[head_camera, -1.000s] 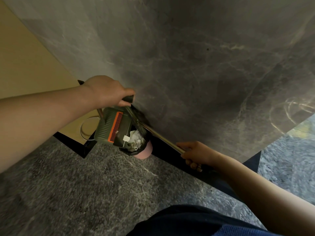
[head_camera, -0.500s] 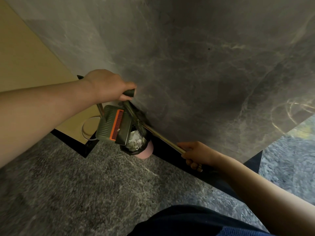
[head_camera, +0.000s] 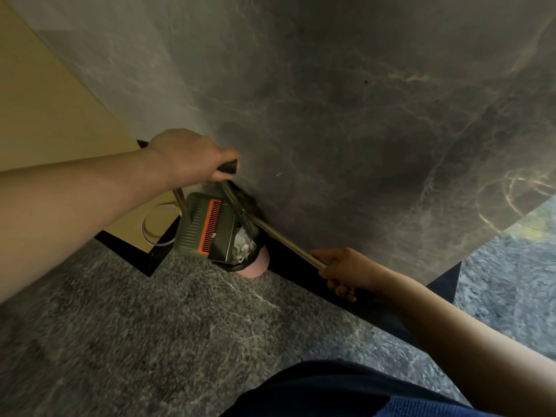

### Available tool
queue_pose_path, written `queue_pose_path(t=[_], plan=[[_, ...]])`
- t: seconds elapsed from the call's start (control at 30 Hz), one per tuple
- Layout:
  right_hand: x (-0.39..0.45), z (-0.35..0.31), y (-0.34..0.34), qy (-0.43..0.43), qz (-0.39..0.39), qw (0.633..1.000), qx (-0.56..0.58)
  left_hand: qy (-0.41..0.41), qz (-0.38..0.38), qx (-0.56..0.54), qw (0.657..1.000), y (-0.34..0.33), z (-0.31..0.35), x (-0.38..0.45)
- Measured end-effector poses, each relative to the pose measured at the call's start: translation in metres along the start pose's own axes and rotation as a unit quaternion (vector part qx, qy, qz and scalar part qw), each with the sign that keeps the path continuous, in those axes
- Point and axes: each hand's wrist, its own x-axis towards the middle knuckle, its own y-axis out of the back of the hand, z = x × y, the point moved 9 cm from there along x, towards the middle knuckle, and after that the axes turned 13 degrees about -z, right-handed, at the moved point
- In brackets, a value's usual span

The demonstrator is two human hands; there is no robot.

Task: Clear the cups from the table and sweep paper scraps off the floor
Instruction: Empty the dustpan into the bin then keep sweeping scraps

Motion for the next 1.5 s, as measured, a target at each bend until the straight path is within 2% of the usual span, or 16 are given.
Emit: queue_pose_path(t=[0.1,0.23,0.4,0.53,0.67,1.07,1.33,1.5], plan=[[0.0,-0.002,-0.001,0.003,-0.005,1.0,0.004,-0.023,-0.034,-0.009,0.999,-0.004,0.008,0.003],[-0.002,-0.002,0.001,0.0,-0.004,1.0,0.006,0.025,-0.012,-0.013,1.0,0.005,-0.016,0.001],[-0.001,-0.004,0.001,0.008,-0.01,1.0,0.001,-0.053,-0.079,0.039,0.995,-0.007,0.01,0.001],[0.0,-0.002,0.003,0.006,-0.002,1.0,0.008,-0.001,-0.036,0.018,0.999,0.007,-0.008,0.003],[0.001,-0.002,0.001,0.004,-0.008,1.0,0.011,-0.01,-0.041,-0.007,0.999,0.006,-0.005,0.001],[0.017,0.003,-0.022,0.011,-0.031,0.998,0.053,0.079,-0.001,-0.146,0.986,-0.018,-0.05,-0.026],[0.057,0.041,-0.045,-0.054,-0.018,0.997,0.043,0.14,0.017,-0.169,0.976,-0.042,-0.066,-0.06],[0.07,0.043,-0.052,-0.055,-0.014,0.998,0.022,0.153,0.031,-0.203,0.967,-0.058,-0.062,-0.083]])
